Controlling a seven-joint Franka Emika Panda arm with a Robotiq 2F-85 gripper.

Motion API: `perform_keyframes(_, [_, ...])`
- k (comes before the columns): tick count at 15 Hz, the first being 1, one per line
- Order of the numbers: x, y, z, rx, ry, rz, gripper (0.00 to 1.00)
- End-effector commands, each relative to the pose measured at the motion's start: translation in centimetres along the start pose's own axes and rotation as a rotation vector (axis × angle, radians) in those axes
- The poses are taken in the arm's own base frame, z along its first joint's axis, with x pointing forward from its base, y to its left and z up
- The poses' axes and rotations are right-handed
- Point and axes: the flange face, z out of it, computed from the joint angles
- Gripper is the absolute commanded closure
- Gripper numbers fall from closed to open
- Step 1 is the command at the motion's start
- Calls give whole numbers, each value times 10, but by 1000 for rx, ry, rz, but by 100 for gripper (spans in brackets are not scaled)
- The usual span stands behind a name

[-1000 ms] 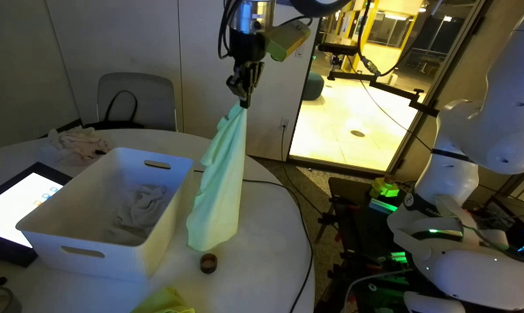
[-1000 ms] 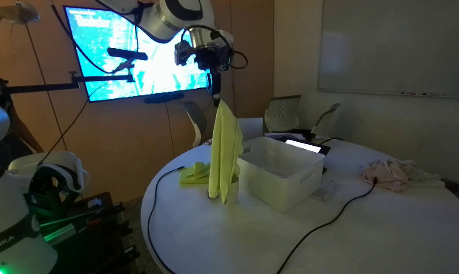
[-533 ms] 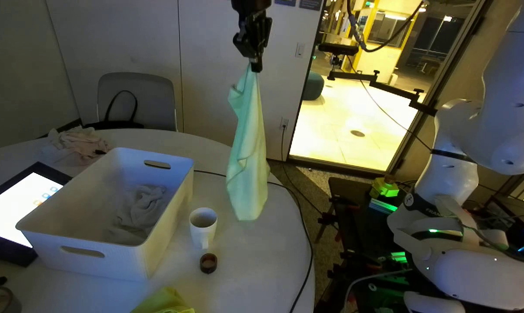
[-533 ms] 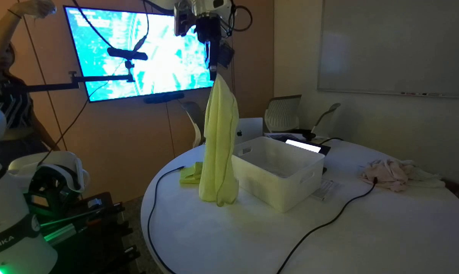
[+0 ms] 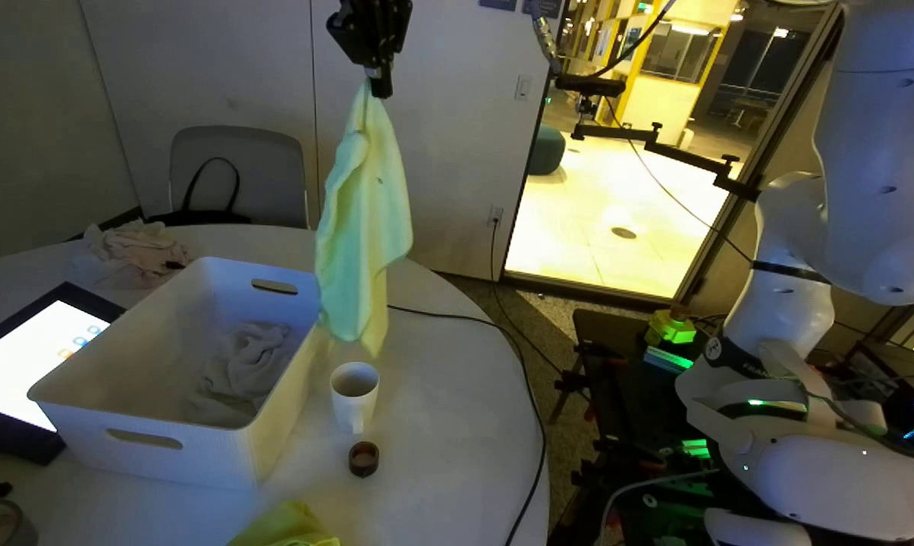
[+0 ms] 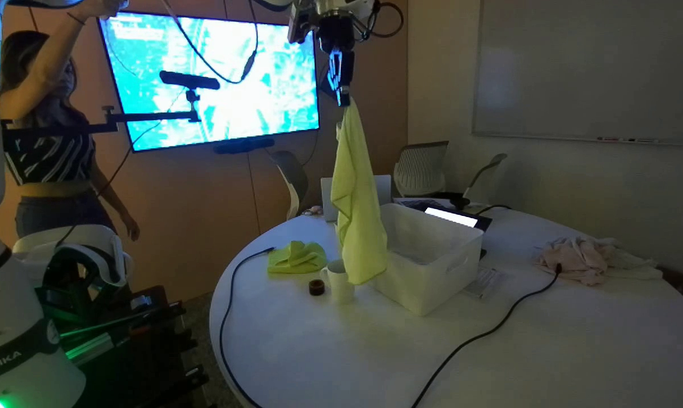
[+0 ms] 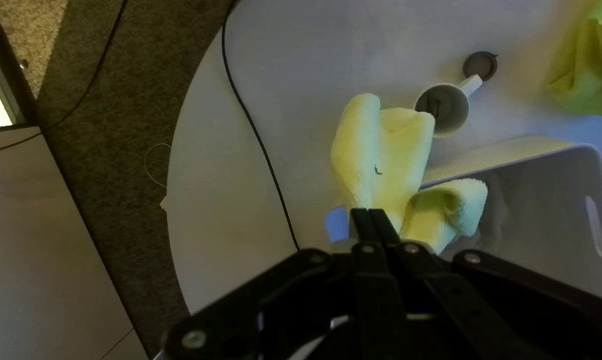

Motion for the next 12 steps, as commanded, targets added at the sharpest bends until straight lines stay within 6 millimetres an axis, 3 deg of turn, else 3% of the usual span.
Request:
perform_keyframes(1, [34,-8,-20,108,34,61,100])
perform_keyframes(7, [71,-15,-35,257,102,186,100])
perform_keyframes(12, [82,-33,-26,255,103,207,100])
